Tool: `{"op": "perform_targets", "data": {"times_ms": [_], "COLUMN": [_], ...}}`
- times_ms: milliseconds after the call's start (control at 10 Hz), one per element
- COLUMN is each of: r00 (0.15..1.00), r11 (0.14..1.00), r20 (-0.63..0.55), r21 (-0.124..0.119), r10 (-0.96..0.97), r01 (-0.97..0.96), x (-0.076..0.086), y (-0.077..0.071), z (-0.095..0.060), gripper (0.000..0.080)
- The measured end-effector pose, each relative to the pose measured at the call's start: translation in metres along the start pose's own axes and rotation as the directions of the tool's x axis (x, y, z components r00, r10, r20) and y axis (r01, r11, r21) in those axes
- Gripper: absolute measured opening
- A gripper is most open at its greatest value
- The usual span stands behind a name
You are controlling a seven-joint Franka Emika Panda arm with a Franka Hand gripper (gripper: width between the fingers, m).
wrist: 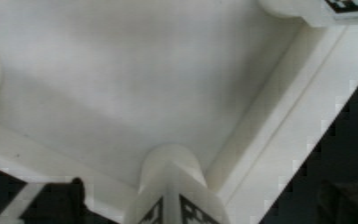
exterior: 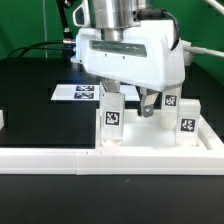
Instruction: Assemble square table
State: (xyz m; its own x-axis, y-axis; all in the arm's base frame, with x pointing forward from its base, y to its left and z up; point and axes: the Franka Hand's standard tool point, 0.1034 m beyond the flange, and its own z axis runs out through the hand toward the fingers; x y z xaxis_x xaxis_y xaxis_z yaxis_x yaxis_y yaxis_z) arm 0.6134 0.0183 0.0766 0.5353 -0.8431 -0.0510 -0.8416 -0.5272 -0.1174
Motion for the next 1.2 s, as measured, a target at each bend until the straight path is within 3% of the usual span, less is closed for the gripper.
{"op": "perform_targets", "data": {"times_ms": [100,200,300,500,700,900,1000,1100,1200], "r00": [0.996,0.961,0.895,0.688,0.726,0.764,0.815,0.847,0.883], "r11": [0.996,0.961,0.896,0.691,0.729,0.767,0.818,0.850,0.886], "r20": [-0.001,-0.023,-0.040,-0.061,-0.064,-0.067,-0.071,-0.073,-0.076], "r21": [-0.001,-0.006,-0.022,-0.065,-0.060,-0.056,-0.049,-0.045,-0.040], "r10": [-0.088,-0.275,-0.445,-0.723,-0.685,-0.642,-0.575,-0.527,-0.463], "r01": [0.088,0.275,0.444,0.720,0.682,0.639,0.573,0.525,0.461], "x": [0.001,0.013,0.027,0.031,0.031,0.031,0.031,0.031,0.031], "y": [0.001,0.006,0.011,0.007,0.008,0.008,0.007,0.008,0.008], "z": [0.000,-0.002,-0.005,-0.003,-0.003,-0.003,-0.002,-0.002,-0.002], "gripper": [0.0649,0.0649,0.0649,0.0649,0.0649,0.0391,0.0391,0.0290,0.0290]}}
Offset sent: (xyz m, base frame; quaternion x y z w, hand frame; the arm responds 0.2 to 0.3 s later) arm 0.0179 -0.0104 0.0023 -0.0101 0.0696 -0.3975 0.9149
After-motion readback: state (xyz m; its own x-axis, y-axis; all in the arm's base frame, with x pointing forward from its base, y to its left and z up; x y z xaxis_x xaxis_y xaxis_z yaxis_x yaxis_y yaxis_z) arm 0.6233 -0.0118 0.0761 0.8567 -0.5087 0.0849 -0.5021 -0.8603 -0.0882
